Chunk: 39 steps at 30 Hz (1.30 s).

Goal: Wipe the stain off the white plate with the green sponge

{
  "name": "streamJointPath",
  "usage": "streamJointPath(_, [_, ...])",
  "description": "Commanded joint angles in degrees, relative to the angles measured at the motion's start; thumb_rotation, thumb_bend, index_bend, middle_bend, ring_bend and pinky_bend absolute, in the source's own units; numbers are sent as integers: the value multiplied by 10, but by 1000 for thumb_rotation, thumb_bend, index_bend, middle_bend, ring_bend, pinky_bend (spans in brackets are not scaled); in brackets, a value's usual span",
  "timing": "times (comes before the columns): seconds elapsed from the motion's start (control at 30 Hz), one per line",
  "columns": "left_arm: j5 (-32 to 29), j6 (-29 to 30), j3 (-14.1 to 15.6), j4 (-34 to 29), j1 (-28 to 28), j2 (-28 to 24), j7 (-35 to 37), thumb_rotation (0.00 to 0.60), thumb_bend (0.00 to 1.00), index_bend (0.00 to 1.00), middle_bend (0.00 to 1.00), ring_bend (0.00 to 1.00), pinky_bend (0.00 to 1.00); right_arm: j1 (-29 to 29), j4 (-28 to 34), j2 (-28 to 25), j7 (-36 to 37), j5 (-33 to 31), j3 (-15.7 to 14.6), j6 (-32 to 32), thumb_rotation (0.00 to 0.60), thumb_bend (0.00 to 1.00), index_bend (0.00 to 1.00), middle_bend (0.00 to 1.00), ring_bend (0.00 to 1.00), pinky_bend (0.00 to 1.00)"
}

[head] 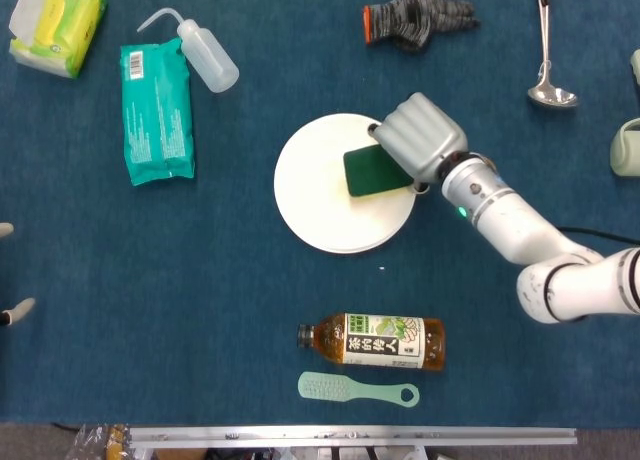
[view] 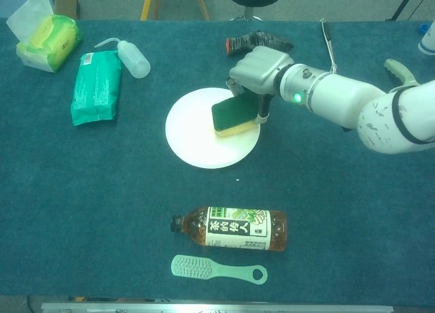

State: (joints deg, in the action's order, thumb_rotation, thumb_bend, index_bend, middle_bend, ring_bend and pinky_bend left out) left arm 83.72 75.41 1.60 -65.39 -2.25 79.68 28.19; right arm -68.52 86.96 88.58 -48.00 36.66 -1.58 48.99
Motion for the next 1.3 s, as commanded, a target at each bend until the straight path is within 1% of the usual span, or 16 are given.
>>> streamJointPath(0.03, [2,1,-1,-3,-1,0,-2,600,107,233,31,56,259,4,14,-11,-8,-5,-5,10,600,139,495,556,486,430])
streamJointPath(0.17, [4,0,-2,-10,-4,-2,-8,600,107,233,31,56,259,10,37,-29,-12,-4,-9,26,600,140,495,556,486,430])
streamJointPath(0.37, [5,4,-4,-21,-7,-8,-16,600,106,233,31,56,259,32,89,-70,-1,21,-10,62,600,141,495,556,486,430])
streamJointPath(0.63, [10,8,-7,-41,-13,-19,-31,600,106,233,31,56,259,82,162,-132,27,77,-21,120,600,140,495,557,487,430])
streamJointPath(0.8, [12,8,-10,-58,-18,-26,-46,600,107,233,31,56,259,119,197,-170,46,114,-30,156,600,141,495,557,488,430])
streamJointPath(1.1, [10,3,-12,-81,-26,-33,-67,600,107,233,31,56,259,187,233,-217,78,176,-51,196,600,140,495,558,489,430])
streamJointPath(1.3, [10,3,-12,-90,-29,-34,-75,600,106,233,31,56,259,228,238,-221,90,216,-72,199,600,140,495,558,489,430])
